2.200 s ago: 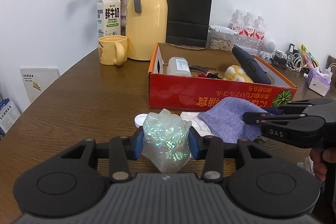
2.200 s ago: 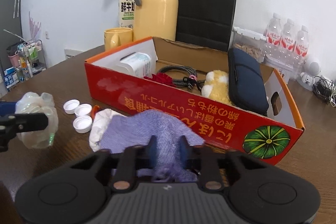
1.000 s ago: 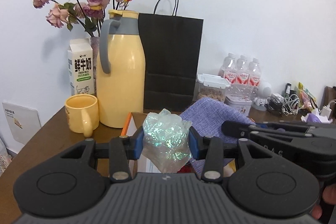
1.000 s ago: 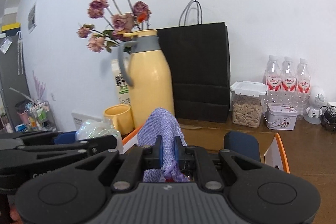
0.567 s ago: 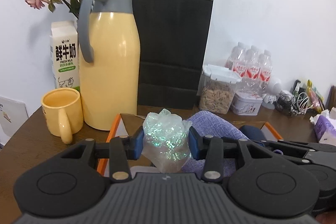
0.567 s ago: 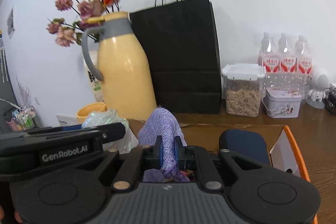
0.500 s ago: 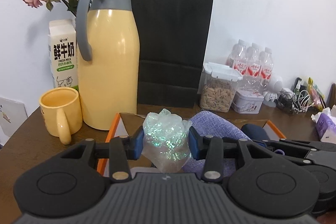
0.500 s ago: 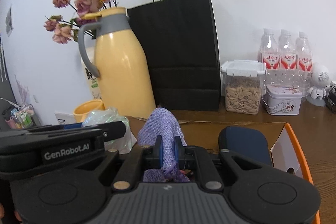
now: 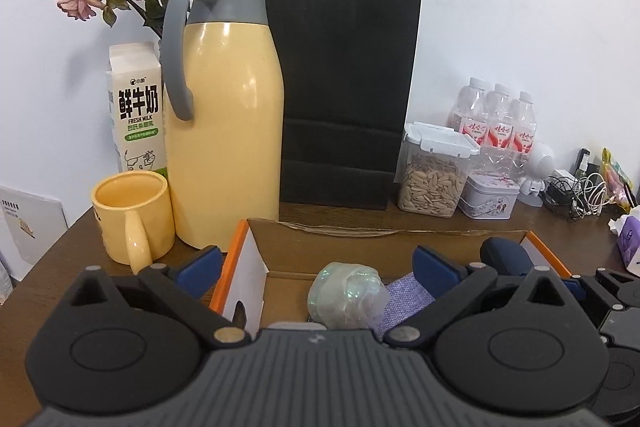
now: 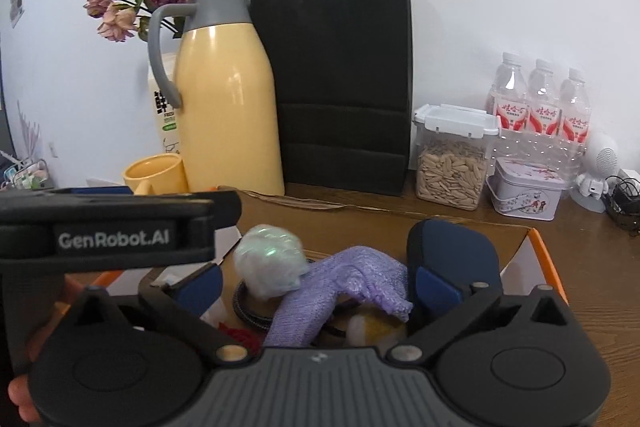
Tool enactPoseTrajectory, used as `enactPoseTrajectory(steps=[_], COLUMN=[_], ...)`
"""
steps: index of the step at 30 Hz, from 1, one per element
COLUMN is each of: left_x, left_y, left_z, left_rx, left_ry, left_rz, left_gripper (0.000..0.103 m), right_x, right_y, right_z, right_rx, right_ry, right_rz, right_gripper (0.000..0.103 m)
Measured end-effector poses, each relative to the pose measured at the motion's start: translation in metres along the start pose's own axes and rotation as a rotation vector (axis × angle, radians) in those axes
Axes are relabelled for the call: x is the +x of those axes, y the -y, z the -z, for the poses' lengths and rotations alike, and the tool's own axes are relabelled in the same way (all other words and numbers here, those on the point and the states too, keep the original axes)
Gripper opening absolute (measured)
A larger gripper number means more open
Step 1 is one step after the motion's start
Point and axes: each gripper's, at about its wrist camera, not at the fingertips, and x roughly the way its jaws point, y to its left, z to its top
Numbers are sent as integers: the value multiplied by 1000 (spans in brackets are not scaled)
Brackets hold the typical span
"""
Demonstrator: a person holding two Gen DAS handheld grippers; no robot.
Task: Organize objects
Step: 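Lower the plastic bag and purple cloth into the box and release both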
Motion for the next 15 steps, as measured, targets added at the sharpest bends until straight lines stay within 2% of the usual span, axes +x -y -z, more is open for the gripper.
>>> enactPoseTrajectory(steps=[7, 15], left_x=[-13, -58], left_y=[0, -6], left_z=[-3, -9], left_rx=[7, -18], left_ry=[27, 117], left_rz=[5, -14], left_gripper=[103, 103], right_x=[-10, -49], right_y=[1, -2], right_z=[-4, -12], right_rx=[3, -27], right_ry=[22, 97], right_rz=[-14, -30], right_gripper=[103, 103])
